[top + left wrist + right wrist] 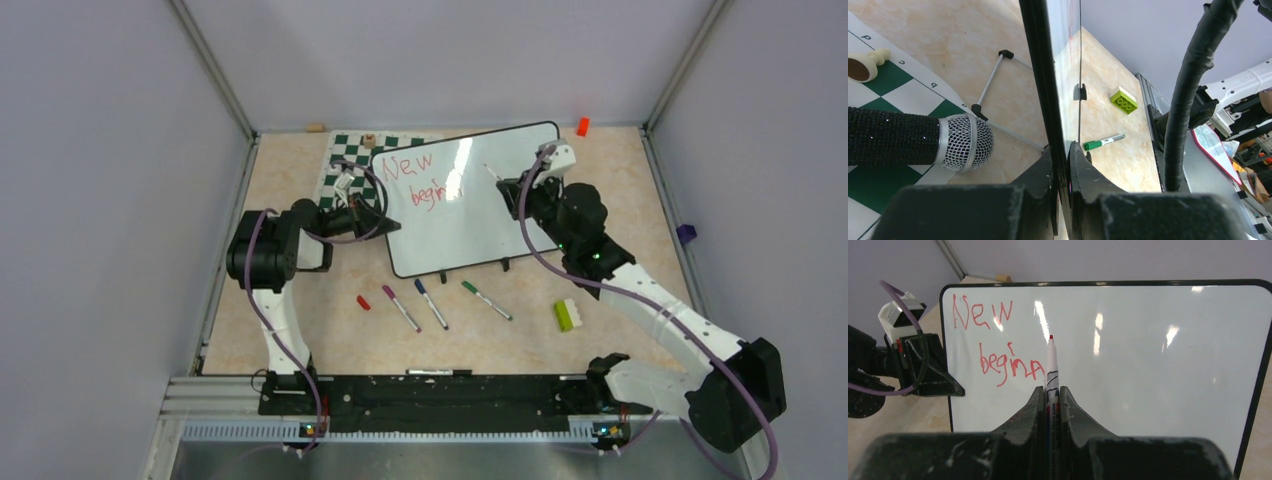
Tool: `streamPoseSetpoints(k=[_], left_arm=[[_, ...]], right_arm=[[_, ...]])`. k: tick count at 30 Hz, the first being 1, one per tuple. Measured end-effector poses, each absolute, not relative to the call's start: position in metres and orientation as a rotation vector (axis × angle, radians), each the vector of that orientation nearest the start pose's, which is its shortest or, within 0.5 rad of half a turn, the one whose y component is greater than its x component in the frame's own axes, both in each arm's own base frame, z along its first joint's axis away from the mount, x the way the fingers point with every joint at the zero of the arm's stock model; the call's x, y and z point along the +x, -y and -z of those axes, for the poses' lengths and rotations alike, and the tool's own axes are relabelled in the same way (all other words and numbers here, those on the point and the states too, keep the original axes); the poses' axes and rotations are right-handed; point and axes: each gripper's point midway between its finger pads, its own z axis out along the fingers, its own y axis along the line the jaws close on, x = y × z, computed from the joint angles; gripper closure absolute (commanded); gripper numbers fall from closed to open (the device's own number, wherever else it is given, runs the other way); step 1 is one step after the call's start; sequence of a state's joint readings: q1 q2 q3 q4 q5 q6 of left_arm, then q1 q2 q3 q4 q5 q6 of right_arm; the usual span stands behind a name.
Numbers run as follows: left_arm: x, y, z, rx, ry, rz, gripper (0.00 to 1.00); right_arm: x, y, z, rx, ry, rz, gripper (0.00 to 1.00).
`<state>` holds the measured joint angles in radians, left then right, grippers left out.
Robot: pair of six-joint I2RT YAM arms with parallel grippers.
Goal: Write a sentence on the whiteboard
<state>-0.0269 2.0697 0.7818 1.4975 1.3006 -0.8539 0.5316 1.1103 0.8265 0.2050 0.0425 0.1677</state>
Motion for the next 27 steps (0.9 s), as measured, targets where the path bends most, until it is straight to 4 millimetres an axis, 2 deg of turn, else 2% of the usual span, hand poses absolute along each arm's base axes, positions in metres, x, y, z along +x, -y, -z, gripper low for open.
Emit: streamPoseSetpoints(k=[4, 9, 21, 27], left_arm=[[0.361, 0.187, -0.119, 0.579, -1.637, 1.530, 1.00], [0.361, 0.187, -0.119, 0.581, -1.636, 1.530, 1.00], [0.370, 0.187, -0.118, 0.599, -1.668, 1.612, 1.00], [0.368, 0.186, -0.118, 0.603, -1.664, 1.609, 1.00]], right_arm=[[0.349, -0.196, -0.291, -0.232, -1.598, -0.518, 1.00], [0.356, -0.186, -0.287, -0.204, -1.609, -0.527, 1.00], [0.361, -0.197, -0.251, -0.276, -1.718, -0.526, 1.00], [0.361, -0.208, -0.261, -0.305, -1.731, -0.530, 1.00]])
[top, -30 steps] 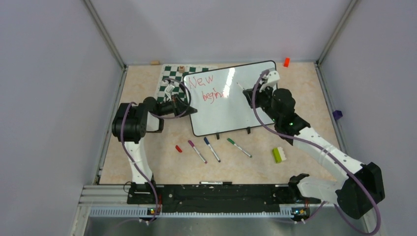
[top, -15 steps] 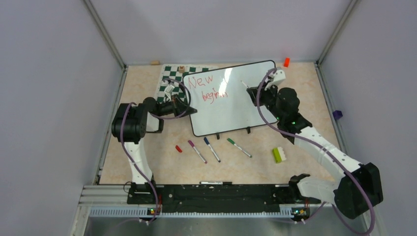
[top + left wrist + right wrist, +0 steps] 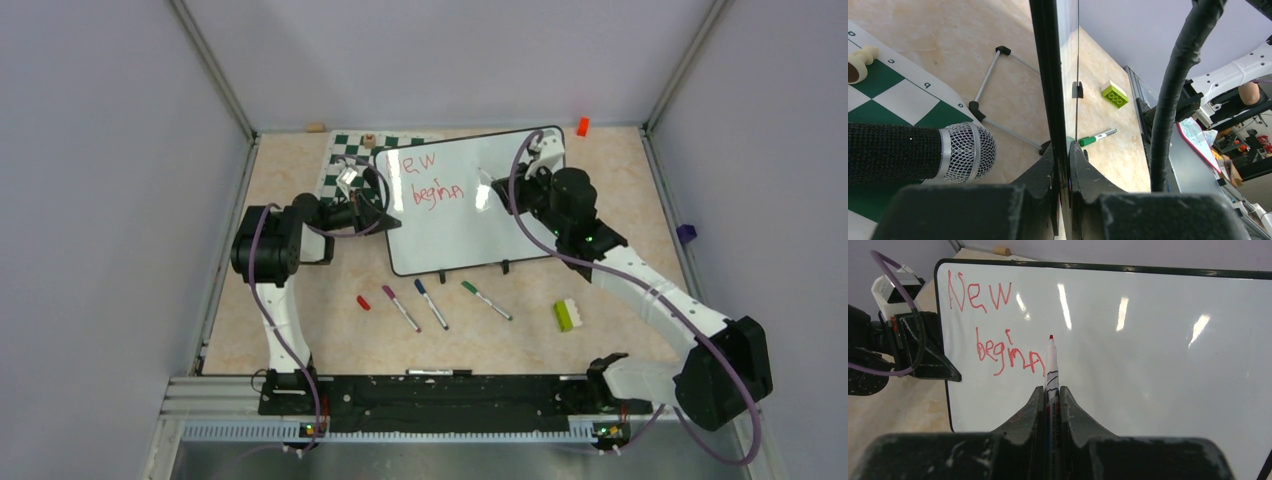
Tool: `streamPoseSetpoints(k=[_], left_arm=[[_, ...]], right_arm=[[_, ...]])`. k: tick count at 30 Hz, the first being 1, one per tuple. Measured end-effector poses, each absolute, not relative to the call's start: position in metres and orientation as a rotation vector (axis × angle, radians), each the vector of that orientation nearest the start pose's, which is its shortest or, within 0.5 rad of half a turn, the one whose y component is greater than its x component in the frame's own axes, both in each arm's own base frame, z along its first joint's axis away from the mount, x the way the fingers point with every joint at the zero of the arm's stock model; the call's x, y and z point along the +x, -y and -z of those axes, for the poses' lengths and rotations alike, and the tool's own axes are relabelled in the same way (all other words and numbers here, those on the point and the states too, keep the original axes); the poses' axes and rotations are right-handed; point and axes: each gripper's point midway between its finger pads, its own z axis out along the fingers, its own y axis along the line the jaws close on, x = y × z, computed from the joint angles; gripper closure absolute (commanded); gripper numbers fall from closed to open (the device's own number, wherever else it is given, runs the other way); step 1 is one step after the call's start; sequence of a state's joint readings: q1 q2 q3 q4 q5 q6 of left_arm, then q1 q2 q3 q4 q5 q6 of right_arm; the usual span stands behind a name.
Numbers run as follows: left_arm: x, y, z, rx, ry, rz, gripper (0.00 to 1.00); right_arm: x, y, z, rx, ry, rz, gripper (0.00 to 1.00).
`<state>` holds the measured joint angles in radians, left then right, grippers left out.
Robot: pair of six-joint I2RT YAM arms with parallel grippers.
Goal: Write a sentence on the whiteboard
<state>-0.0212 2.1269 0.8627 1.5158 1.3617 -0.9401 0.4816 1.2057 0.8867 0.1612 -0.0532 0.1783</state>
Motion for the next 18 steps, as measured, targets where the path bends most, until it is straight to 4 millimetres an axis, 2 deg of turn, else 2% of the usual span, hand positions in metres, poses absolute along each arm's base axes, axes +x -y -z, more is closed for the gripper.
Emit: streamPoseSetpoints(k=[4, 9, 13, 18], left_arm=[[0.368, 0.186, -0.118, 0.605, -1.663, 1.608, 1.00], [0.368, 0.186, -0.118, 0.612, -1.659, 1.604, 1.00], [0.367, 0.187, -0.118, 0.614, -1.658, 1.603, 1.00], [0.367, 0.187, -0.118, 0.613, -1.659, 1.604, 1.00]], right_arm=[[0.359, -0.221, -0.266, -0.324, -1.748, -0.524, 1.00], [0.364, -0.239, -0.256, -0.352, -1.822, -0.504, 1.00], [0.363, -0.240, -0.239, -0.373, -1.884, -0.477, 1.00], [0.367, -0.239, -0.230, -0.382, -1.926, -0.433, 1.00]])
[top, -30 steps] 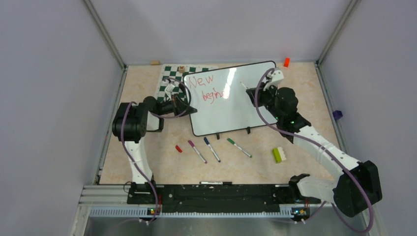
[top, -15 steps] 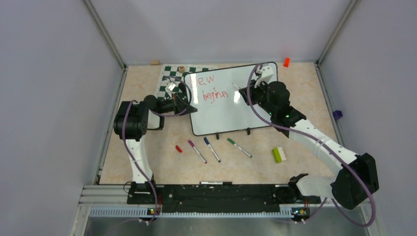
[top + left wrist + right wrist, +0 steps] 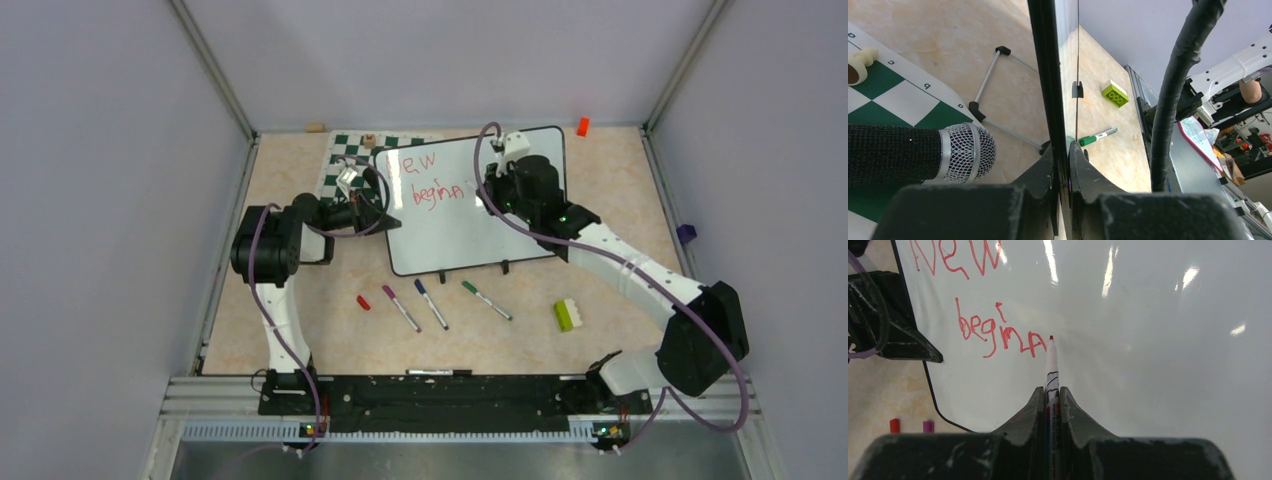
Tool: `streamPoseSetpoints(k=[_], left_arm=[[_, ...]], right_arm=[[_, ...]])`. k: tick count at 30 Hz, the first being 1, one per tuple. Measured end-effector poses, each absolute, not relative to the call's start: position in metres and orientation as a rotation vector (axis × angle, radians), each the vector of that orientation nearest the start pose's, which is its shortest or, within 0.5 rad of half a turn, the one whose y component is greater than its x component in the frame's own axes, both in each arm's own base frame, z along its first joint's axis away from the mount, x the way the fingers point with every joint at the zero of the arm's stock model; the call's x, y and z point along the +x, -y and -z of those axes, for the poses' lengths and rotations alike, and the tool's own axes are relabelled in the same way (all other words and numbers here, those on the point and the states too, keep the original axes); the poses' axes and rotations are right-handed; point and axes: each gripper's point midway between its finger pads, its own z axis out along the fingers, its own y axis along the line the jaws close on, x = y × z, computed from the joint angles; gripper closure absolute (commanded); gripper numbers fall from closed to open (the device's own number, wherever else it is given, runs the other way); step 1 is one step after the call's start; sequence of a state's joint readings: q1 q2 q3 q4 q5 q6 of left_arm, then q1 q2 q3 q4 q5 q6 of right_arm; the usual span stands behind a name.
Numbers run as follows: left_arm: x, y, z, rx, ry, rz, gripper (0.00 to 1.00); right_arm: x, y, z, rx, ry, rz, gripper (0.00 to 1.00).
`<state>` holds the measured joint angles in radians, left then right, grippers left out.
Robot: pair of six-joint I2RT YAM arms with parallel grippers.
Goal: Write a sentence on the whiteboard
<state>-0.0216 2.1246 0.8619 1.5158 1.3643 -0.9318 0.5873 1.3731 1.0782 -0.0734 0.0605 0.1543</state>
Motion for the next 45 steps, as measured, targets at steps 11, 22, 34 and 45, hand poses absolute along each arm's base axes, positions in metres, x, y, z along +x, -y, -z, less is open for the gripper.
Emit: streamPoseSetpoints(k=[11, 22, 34, 45], left_arm=[[0.367, 0.187, -0.118, 0.614, -1.659, 1.605, 1.00], [0.367, 0.186, -0.118, 0.621, -1.655, 1.600, 1.00], [0.366, 0.186, -0.118, 0.618, -1.655, 1.597, 1.00], [0.366, 0.186, -0.118, 0.617, -1.656, 1.597, 1.00]], right_arm=[[0.381, -0.237, -0.238, -0.373, -1.925, -0.371, 1.00], [0.384, -0.241, -0.224, -0.388, -1.964, -0.362, 1.00], [0.391, -0.245, -0.229, -0.384, -1.956, -0.363, 1.00], [0.391, -0.245, -0.228, -0.397, -1.954, -0.353, 1.00]])
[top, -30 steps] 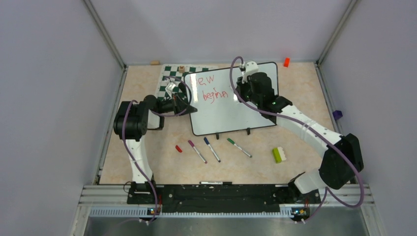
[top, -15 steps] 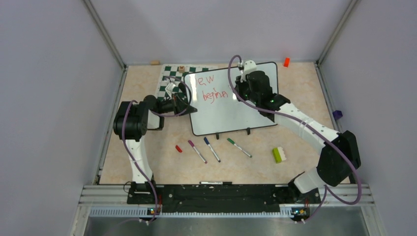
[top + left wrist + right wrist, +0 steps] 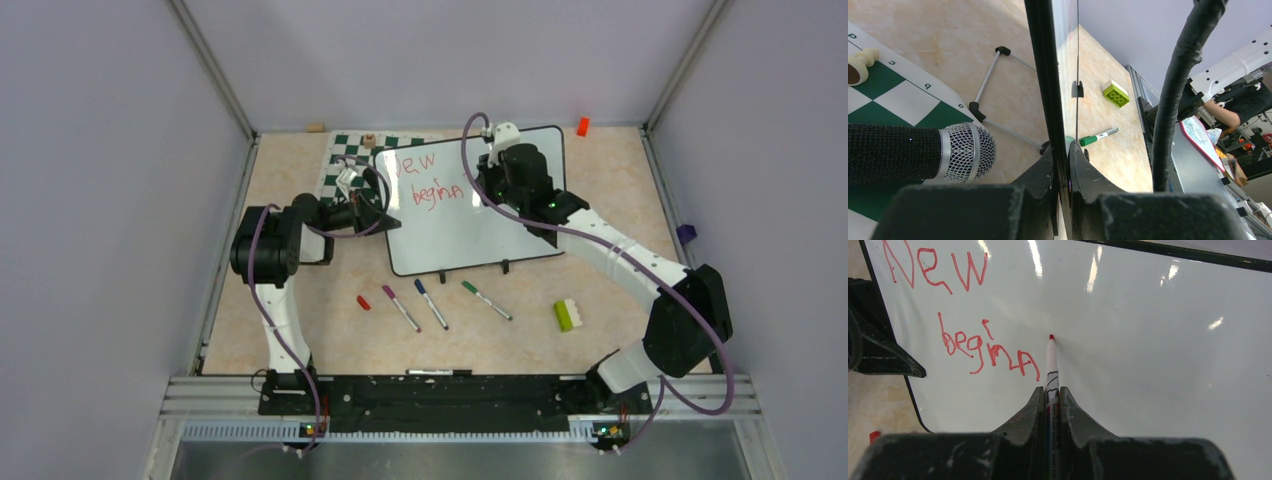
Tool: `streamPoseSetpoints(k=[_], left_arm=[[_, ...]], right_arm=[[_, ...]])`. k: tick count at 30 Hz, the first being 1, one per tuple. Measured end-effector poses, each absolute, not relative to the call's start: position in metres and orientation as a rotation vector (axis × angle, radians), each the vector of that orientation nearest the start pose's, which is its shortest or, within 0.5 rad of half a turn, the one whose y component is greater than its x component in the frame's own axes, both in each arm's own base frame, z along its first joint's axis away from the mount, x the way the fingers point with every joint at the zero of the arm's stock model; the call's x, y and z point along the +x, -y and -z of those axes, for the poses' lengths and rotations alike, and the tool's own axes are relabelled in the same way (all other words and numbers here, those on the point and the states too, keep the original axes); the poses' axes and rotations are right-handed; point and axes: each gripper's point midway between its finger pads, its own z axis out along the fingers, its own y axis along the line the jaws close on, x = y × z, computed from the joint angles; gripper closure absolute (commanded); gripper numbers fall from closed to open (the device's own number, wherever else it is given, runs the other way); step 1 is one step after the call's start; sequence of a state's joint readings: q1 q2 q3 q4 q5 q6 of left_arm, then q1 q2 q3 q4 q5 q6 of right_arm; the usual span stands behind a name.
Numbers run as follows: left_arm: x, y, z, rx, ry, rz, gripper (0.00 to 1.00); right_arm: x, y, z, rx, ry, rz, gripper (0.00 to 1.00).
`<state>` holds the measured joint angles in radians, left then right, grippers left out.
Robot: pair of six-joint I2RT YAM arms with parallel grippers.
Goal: Write a sentence on the whiteboard
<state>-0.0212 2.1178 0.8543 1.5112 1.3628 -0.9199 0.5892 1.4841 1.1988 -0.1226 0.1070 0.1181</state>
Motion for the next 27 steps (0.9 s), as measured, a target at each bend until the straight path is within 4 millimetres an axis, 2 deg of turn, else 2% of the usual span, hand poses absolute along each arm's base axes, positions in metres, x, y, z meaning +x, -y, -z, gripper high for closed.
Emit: streamPoseSetpoints(k=[27], left_arm=[[0.3662, 0.1864, -0.1181, 0.619, -1.655, 1.597, 1.00]], right_arm=[[0.3896, -0.2414, -0.2298, -0.381, -1.957, -0.335, 1.00]])
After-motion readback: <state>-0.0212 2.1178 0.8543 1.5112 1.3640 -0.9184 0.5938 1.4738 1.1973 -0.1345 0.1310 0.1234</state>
